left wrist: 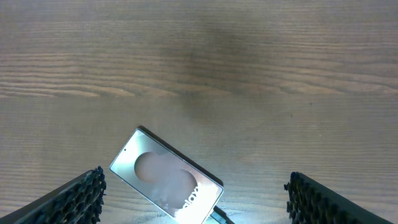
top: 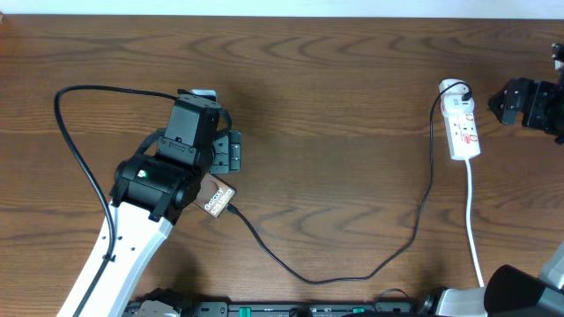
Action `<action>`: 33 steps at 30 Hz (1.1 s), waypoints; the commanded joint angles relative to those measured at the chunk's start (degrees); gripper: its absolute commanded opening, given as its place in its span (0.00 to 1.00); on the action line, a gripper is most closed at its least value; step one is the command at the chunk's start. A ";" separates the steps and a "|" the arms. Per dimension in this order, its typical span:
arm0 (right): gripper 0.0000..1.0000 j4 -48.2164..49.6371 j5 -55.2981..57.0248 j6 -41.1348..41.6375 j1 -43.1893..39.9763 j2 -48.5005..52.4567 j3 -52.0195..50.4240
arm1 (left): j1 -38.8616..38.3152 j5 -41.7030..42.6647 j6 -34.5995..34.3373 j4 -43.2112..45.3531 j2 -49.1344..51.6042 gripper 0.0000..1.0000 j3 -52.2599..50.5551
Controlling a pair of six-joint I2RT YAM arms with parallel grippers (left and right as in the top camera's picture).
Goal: Plug charger to phone and switch on socket
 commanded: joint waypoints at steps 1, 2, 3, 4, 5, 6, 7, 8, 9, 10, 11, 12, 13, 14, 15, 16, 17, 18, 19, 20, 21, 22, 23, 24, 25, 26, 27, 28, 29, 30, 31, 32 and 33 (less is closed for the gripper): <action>0.99 -0.07 0.09 0.96 0.24 -0.09 0.81 | -0.07 -0.94 0.52 -0.04 0.00 0.92 0.87; 0.99 -0.07 0.09 0.96 0.24 -0.09 0.81 | -0.09 -0.94 0.52 -0.04 0.00 0.91 0.87; 0.99 -0.04 0.09 0.96 0.24 -0.09 0.81 | -0.07 -0.94 0.52 -0.04 0.00 0.91 0.87; 0.99 -0.07 0.09 0.96 0.24 -0.09 0.81 | -0.09 -0.94 0.52 -0.04 0.00 0.92 0.87; 0.99 -0.04 0.09 0.96 0.24 -0.09 0.81 | -0.09 -0.94 0.52 -0.04 0.00 0.91 0.87; 0.99 -0.07 0.09 0.96 0.24 -0.09 0.79 | -0.09 -0.94 0.52 -0.04 0.00 0.92 0.87; 0.99 -0.07 0.09 0.96 0.24 -0.09 0.81 | -0.09 -0.94 0.52 -0.04 0.00 0.91 0.87; 0.99 -0.07 0.09 0.96 0.24 -0.09 0.79 | -0.07 -0.94 0.52 -0.04 0.00 0.92 0.87; 0.99 -0.07 0.09 0.96 0.24 -0.09 0.79 | -0.07 -0.94 0.52 -0.04 0.00 0.91 0.87; 0.99 -0.04 0.09 0.96 0.24 -0.09 0.79 | -0.07 -0.94 0.52 -0.04 0.00 0.91 0.87; 0.99 -0.04 0.09 0.96 0.24 -0.09 0.79 | -0.07 -0.94 0.52 -0.04 0.00 0.92 0.87; 0.99 -0.04 0.09 0.96 0.24 -0.09 0.81 | -0.09 -0.94 0.52 -0.04 0.00 0.92 0.87; 0.99 -0.04 0.09 0.96 0.24 -0.09 0.79 | -0.09 -0.94 0.52 -0.04 0.00 0.92 0.87; 0.99 -0.07 0.09 0.96 0.24 -0.09 0.81 | -0.07 -0.94 0.52 -0.04 0.00 0.91 0.87; 0.99 -0.07 0.09 0.96 0.24 -0.09 0.79 | -0.07 -0.94 0.52 -0.04 0.00 0.92 0.87; 0.99 -0.07 0.09 0.96 0.24 -0.09 0.81 | -0.07 -0.94 0.52 -0.04 0.00 0.91 0.87; 0.99 -0.07 0.09 0.96 0.24 -0.09 0.81 | -0.07 -0.94 0.52 -0.04 -0.02 0.91 0.87; 0.99 -0.07 0.09 0.96 0.24 -0.09 0.81 | -0.07 -0.94 0.52 -0.04 -0.20 0.91 0.87; 0.99 -0.07 0.09 0.96 0.24 -0.09 0.79 | -0.07 -0.94 0.52 -0.07 -0.55 0.92 0.87; 0.99 -0.07 0.09 0.96 0.24 -0.09 0.79 | -0.07 -0.94 0.52 -0.07 -0.90 0.91 0.87; 0.99 -0.04 0.09 0.96 0.24 -0.09 0.79 | -0.07 -0.94 0.52 -0.11 -1.20 0.91 0.87; 0.99 -0.07 0.09 0.96 0.24 -0.09 0.79 | -0.07 -0.94 0.52 -0.33 -1.49 0.91 0.87; 0.99 -0.07 0.09 0.96 0.24 -0.09 0.81 | -0.07 -0.94 0.52 -0.70 -1.84 0.91 0.87; 0.99 -0.07 0.09 0.96 0.24 -0.09 0.79 | -0.07 -0.94 0.52 -1.22 -2.29 0.91 0.87; 0.99 -0.04 0.09 0.96 0.24 -0.09 0.81 | -0.07 -0.94 0.52 -1.90 -2.86 0.91 0.87; 0.99 -0.07 0.09 0.96 0.24 -0.09 0.81 | -0.07 -0.96 0.52 -2.49 -3.45 0.92 0.87; 0.99 -0.07 0.09 0.96 0.24 -0.09 0.79 | -0.07 -0.94 0.52 -2.60 -4.15 0.91 0.76; 0.99 -0.07 0.09 0.96 0.24 -0.09 0.81 | -0.07 -0.98 0.55 -2.60 -4.81 0.92 0.63; 0.99 -0.07 0.09 0.96 0.24 -0.09 0.79 | -0.07 -0.98 0.55 -2.62 -5.46 0.92 0.52; 0.99 -0.07 0.09 0.96 0.24 -0.09 0.79 | -0.07 -1.01 0.55 -2.62 -6.14 0.92 0.39; 0.99 -0.04 0.09 0.96 0.24 -0.09 0.81 | -0.07 -1.01 0.55 -2.62 -6.93 0.91 0.15; 0.99 -0.07 0.09 0.96 0.24 -0.09 0.81 | 0.00 -1.18 0.55 -2.62 -7.74 0.91 -0.20; 0.99 -0.07 0.09 0.96 0.24 -0.09 0.79 | 0.22 -1.18 0.55 -2.58 -8.52 0.91 -0.66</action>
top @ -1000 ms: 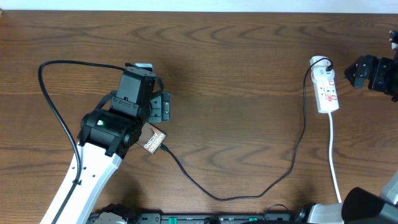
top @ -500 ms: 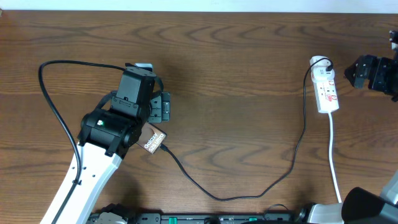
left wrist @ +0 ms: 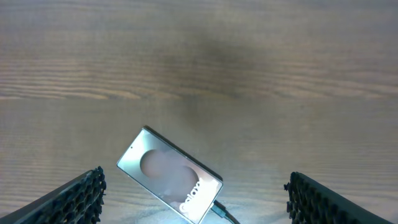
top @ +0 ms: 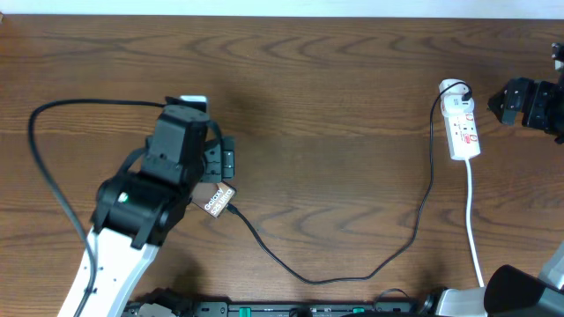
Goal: Plug charger to phone and switch on socket
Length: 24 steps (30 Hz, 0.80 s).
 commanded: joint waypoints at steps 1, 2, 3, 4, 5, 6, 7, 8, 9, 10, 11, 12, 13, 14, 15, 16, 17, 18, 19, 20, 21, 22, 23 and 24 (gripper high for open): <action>0.99 -0.09 0.09 0.81 0.24 -0.09 0.79 | 0.57 -1.14 0.57 -0.24 -2.95 0.91 -1.22; 0.99 -0.07 0.09 0.81 0.24 -0.09 0.81 | 1.03 -1.11 0.57 -0.20 -3.78 0.91 -1.99; 0.99 -0.09 0.09 0.81 0.24 -0.09 0.81 | 1.53 -1.09 0.55 -0.02 -4.68 0.92 -3.04; 0.99 -0.09 0.09 0.81 0.24 -0.09 0.81 | 2.05 -1.09 0.55 0.20 -5.68 0.91 -4.37; 0.99 -0.09 0.07 0.81 0.24 -0.09 0.81 | 2.62 -1.09 0.57 0.70 -6.75 0.91 -5.92; 0.99 -0.09 0.09 0.81 0.24 -0.09 0.81 | 3.28 -0.85 0.57 1.55 -8.20 0.92 -8.09; 0.99 -0.09 0.09 0.81 0.24 -0.09 0.79 | 3.82 -0.44 0.55 2.45 -9.51 0.91 -10.10; 0.99 -0.09 0.09 0.81 0.24 -0.09 0.79 | 4.42 0.22 0.57 3.69 -10.93 0.92 -12.26; 0.99 -0.07 0.09 0.81 0.24 -0.09 0.79 | 5.03 0.83 0.55 5.18 -12.46 0.91 -14.51; 0.99 -0.09 0.09 0.81 0.24 -0.09 0.79 | 5.57 1.64 0.57 6.88 -14.03 0.91 -16.81; 0.99 -0.09 0.09 0.81 0.24 -0.09 0.81 | 6.16 2.29 0.57 8.72 -15.72 0.91 -19.06; 0.99 -0.09 0.09 0.83 0.24 -0.09 0.81 | 6.71 3.28 0.57 10.60 -17.42 0.91 -21.22; 0.99 -0.09 0.09 0.81 0.24 -0.09 0.81 | 7.19 4.22 0.57 12.31 -19.17 0.91 -23.30; 0.99 -0.09 0.09 0.81 0.24 -0.09 0.81 | 7.69 5.35 0.57 14.16 -21.18 0.91 -25.46; 0.99 -0.09 0.09 0.81 0.24 -0.09 0.79 | 8.04 6.32 0.59 15.47 -22.86 0.91 -27.17; 0.99 -0.09 0.09 0.81 0.24 -0.09 0.79 | 8.35 6.88 0.57 16.72 -24.55 0.92 -28.72; 0.99 -0.09 0.09 0.81 0.24 -0.09 0.79 | 8.55 7.34 0.59 17.86 -26.14 0.91 -30.21; 0.99 -0.09 0.09 0.81 0.24 -0.09 0.79 | 8.61 7.78 0.63 19.12 -28.04 0.92 -31.91; 0.99 -0.07 0.09 0.81 0.24 -0.09 0.81 | 8.61 7.78 0.63 20.00 -29.75 0.91 -33.27; 0.99 -0.09 0.09 0.81 0.24 -0.09 0.81 | 8.61 7.80 0.61 20.70 -31.50 0.91 -34.60; 0.99 -0.07 0.09 0.81 0.24 -0.09 0.79 | 8.61 7.80 0.61 21.18 -33.27 0.91 -35.80; 0.99 -0.09 0.09 0.81 0.24 -0.09 0.81 | 8.61 7.98 0.63 21.59 -34.97 0.91 -36.89; 0.99 -0.07 0.09 0.81 0.24 -0.09 0.81 | 8.61 8.00 0.61 22.10 -36.65 0.91 -37.97; 0.99 -0.09 0.09 0.81 0.24 -0.09 0.81 | 8.61 8.20 0.59 22.49 -38.29 0.91 -38.99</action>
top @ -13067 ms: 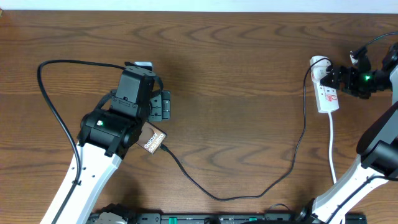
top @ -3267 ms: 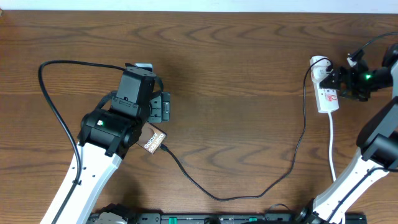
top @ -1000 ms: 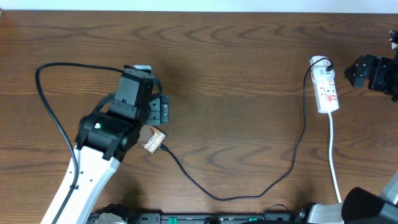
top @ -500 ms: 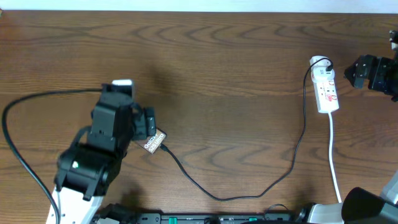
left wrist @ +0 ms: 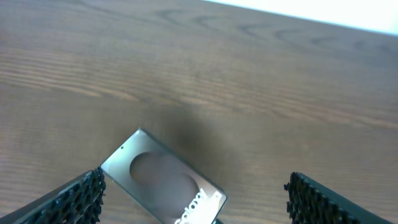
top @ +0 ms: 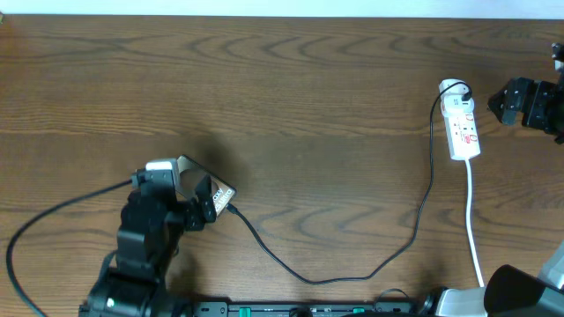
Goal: Plug charger to phone and switch on socket
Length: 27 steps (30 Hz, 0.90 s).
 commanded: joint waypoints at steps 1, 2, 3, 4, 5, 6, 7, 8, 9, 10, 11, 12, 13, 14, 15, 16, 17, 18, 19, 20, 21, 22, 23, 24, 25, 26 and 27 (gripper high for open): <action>0.99 -0.09 0.02 0.79 0.24 -0.09 0.79 | 0.31 1.25 0.57 1.49 -5.29 0.91 -3.30; 0.99 -0.09 0.02 0.79 0.24 -0.09 0.79 | 0.31 1.62 0.59 2.21 -6.75 0.92 -4.42; 0.99 -0.09 0.02 0.79 0.24 -0.09 0.79 | 0.31 1.90 0.59 3.15 -8.15 0.92 -5.64; 0.99 -0.09 0.02 0.79 0.24 -0.09 0.81 | 0.31 2.14 0.59 4.20 -9.49 0.91 -6.95; 0.99 -0.07 0.02 0.79 0.24 -0.09 0.81 | 0.31 2.29 0.59 5.29 -10.95 0.92 -8.44; 0.99 -0.09 0.00 0.79 0.24 -0.09 0.81 | 0.31 2.51 0.57 6.47 -12.44 0.91 -10.01; 0.99 -0.07 0.02 0.79 0.24 -0.09 0.81 | 0.31 2.64 0.57 7.37 -13.49 0.92 -11.15; 0.99 -0.09 0.02 0.79 0.24 -0.09 0.81 | 0.37 2.80 0.57 8.59 -14.80 0.91 -12.55; 0.99 -0.07 0.02 0.79 0.24 -0.09 0.79 | 0.50 3.56 0.59 10.23 -16.09 0.91 -13.99; 0.99 -0.09 0.02 0.79 0.24 -0.09 0.79 | 0.92 4.79 0.59 12.35 -17.55 0.91 -15.72; 0.99 -0.09 0.02 0.79 0.24 -0.09 0.79 | 1.29 5.70 0.59 14.01 -18.53 0.91 -16.92; 0.99 -0.09 0.02 0.79 0.24 -0.09 0.79 | 1.79 6.93 0.59 16.06 -19.61 0.92 -18.32; 0.99 -0.07 0.02 0.79 0.24 -0.09 0.79 | 2.47 8.74 0.59 18.71 -20.74 0.92 -19.98; 0.99 -0.09 0.02 0.79 0.24 -0.09 0.79 | 3.13 10.32 0.59 21.11 -21.62 0.91 -21.44; 0.99 -0.07 0.02 0.79 0.24 -0.09 0.81 | 3.87 12.09 0.57 23.56 -22.45 0.92 -22.88; 0.99 -0.09 0.02 0.79 0.24 -0.09 0.79 | 4.66 14.08 0.57 26.14 -23.23 0.91 -24.33; 0.99 -0.07 0.02 0.79 0.24 -0.09 0.81 | 5.51 16.22 0.59 28.79 -23.96 0.92 -25.73; 0.99 -0.07 0.02 0.79 0.24 -0.09 0.79 | 6.54 18.67 0.59 31.95 -24.68 0.91 -27.23; 0.99 -0.09 0.02 0.79 0.24 -0.09 0.81 | 7.41 20.72 0.59 34.56 -25.18 0.92 -28.41; 0.99 -0.07 0.02 0.79 0.24 -0.09 0.81 | 8.24 22.80 0.59 37.27 -25.55 0.91 -29.59; 0.99 -0.09 0.02 0.81 0.24 -0.09 0.79 | 9.03 24.68 0.59 39.91 -25.79 0.92 -30.71; 0.99 -0.09 0.02 0.79 0.24 -0.09 0.79 | 9.77 25.66 0.68 39.82 -25.94 0.91 -30.67; 0.99 -0.09 0.02 0.79 0.24 -0.09 0.79 | 10.43 26.69 0.63 40.04 -26.03 0.91 -30.64; 0.99 -0.09 0.02 0.79 0.24 -0.09 0.79 | 10.84 26.73 0.55 40.00 -26.03 0.91 -30.64; 0.99 -0.09 0.00 0.79 0.24 -0.09 0.79 | 10.99 26.67 0.57 39.60 -26.03 0.91 -30.67; 0.99 -0.07 0.02 0.79 0.24 -0.09 0.81 | 11.15 26.64 0.59 38.95 -26.05 0.91 -30.67; 0.99 -0.07 0.02 0.79 0.24 -0.07 0.79 | 11.30 26.62 0.61 38.29 -26.05 0.92 -30.67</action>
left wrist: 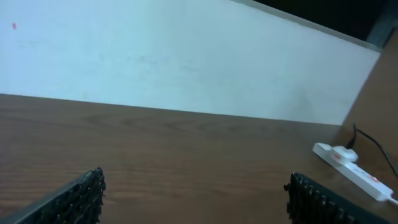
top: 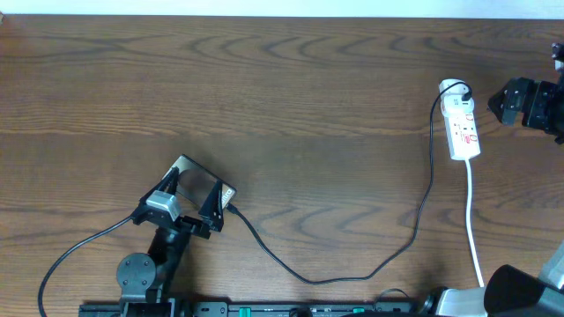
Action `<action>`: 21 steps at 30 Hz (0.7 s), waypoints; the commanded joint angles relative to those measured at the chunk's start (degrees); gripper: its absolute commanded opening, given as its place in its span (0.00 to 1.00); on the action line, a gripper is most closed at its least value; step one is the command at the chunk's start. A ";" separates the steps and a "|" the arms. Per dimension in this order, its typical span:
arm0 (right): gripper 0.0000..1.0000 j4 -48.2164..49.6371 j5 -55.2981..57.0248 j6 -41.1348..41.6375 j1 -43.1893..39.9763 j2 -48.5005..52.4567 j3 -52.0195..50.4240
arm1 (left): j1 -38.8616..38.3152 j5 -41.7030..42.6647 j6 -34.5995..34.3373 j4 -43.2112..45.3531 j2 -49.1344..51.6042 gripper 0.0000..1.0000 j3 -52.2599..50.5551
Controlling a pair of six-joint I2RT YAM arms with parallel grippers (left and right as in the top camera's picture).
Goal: Plug charger to phone and switch on socket
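The phone [top: 193, 178] lies flat at the table's lower left, a silver slab partly covered by my left gripper [top: 188, 197]. A black charger cable [top: 414, 231] meets the phone's lower right end and loops across the table to the white socket strip [top: 463, 127] at the right. My left gripper [left wrist: 196, 200] is open with nothing between its fingers [left wrist: 68, 202]; its camera looks level across the table and shows the socket strip [left wrist: 352, 172], not the phone. My right gripper [top: 511, 99] sits just right of the strip, and its jaws cannot be made out.
A white wall [left wrist: 155, 56] rises behind the table's far edge. The strip's own white lead [top: 474, 229] runs down to the front edge at the right. The left arm's base [top: 141, 273] stands at the front edge.
My left arm has drawn back toward the front edge and its wrist has tipped up. Its camera saw the phone from above; now it faces the far wall. Phone, cable and right arm are unmoved.
My left gripper hung open over the plugged-in phone, reaching in from the left. Moment by moment the arm stood further back toward its base, gripper open throughout. Now it is folded at the front edge. The phone, cable, socket strip and right gripper kept their places.
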 commanded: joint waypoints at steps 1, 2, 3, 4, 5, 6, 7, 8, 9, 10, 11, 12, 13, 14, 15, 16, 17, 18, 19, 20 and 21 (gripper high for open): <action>0.99 -0.07 0.04 0.79 0.24 -0.07 0.79 | 0.79 3.26 0.61 -1.29 -0.74 0.92 -0.13; 0.99 -0.09 0.02 0.79 0.24 -0.07 0.79 | 0.96 3.23 0.74 -2.21 -0.74 0.91 -0.13; 0.99 -0.09 0.04 0.79 0.22 -0.09 0.79 | 1.11 3.23 1.09 -3.19 -0.76 0.92 -0.13; 0.99 -0.09 0.04 0.79 0.22 -0.09 0.79 | 1.27 3.21 1.40 -4.42 -0.81 0.92 -0.13; 0.99 -0.09 0.04 0.79 0.22 -0.09 0.79 | 1.42 2.89 2.23 -6.34 -1.03 0.92 -0.13; 0.99 -0.09 0.04 0.79 0.22 -0.07 0.79 | 1.55 1.84 2.36 -8.70 -1.38 0.91 -0.13; 0.99 -0.09 0.04 0.79 0.22 -0.07 0.79 | 1.57 0.28 2.34 -11.65 -1.77 0.91 -0.13; 0.99 -0.07 0.04 0.79 0.24 -0.07 0.79 | 1.57 -1.46 2.34 -13.31 -2.21 0.91 -0.13; 0.99 -0.07 0.04 0.79 0.24 -0.09 0.79 | 1.60 -1.68 2.32 -13.09 -2.27 0.92 -0.13; 0.99 -0.09 0.04 0.79 0.24 -0.09 0.79 | 1.57 -1.68 2.34 -13.35 -2.62 0.92 -0.13; 0.99 -0.09 0.04 0.79 0.24 -0.09 0.79 | 1.57 -1.68 2.34 -13.16 -2.62 0.91 -0.13; 0.99 -0.09 0.04 0.79 0.24 -0.09 0.79 | 1.57 -1.70 2.34 -13.18 -2.62 0.92 -0.13; 0.99 -0.09 0.02 0.79 0.24 -0.07 0.79 | 1.57 -1.70 2.34 -13.18 -2.62 0.91 -0.13; 0.99 -0.09 0.04 0.79 0.24 -0.09 0.79 | 1.57 -1.73 2.34 -13.16 -2.62 0.91 -0.13; 0.99 -0.09 0.04 0.79 0.24 -0.09 0.79 | 1.57 -1.75 2.36 -13.18 -2.62 0.92 -0.13; 0.99 -0.09 0.04 0.79 0.24 -0.09 0.79 | 1.57 -1.75 2.36 -13.16 -2.62 0.92 -0.13; 0.99 -0.09 0.04 0.79 0.24 -0.07 0.79 | 1.57 -1.77 2.60 -13.18 -2.62 0.92 -0.13; 0.99 -0.09 0.04 0.79 0.24 -0.07 0.79 | 1.57 -1.86 4.35 -13.18 -2.62 0.91 -0.13; 0.99 -0.07 0.04 0.79 0.24 -0.07 0.79 | 1.57 -2.14 6.16 -13.22 -2.62 0.92 -0.13; 0.99 -0.09 0.04 0.79 0.24 -0.09 0.79 | 1.57 -2.67 8.57 -13.38 -2.62 0.91 -0.13; 0.99 -0.07 0.04 0.79 0.24 -0.07 0.79 | 1.57 -3.30 10.86 -13.40 -2.62 0.91 -0.13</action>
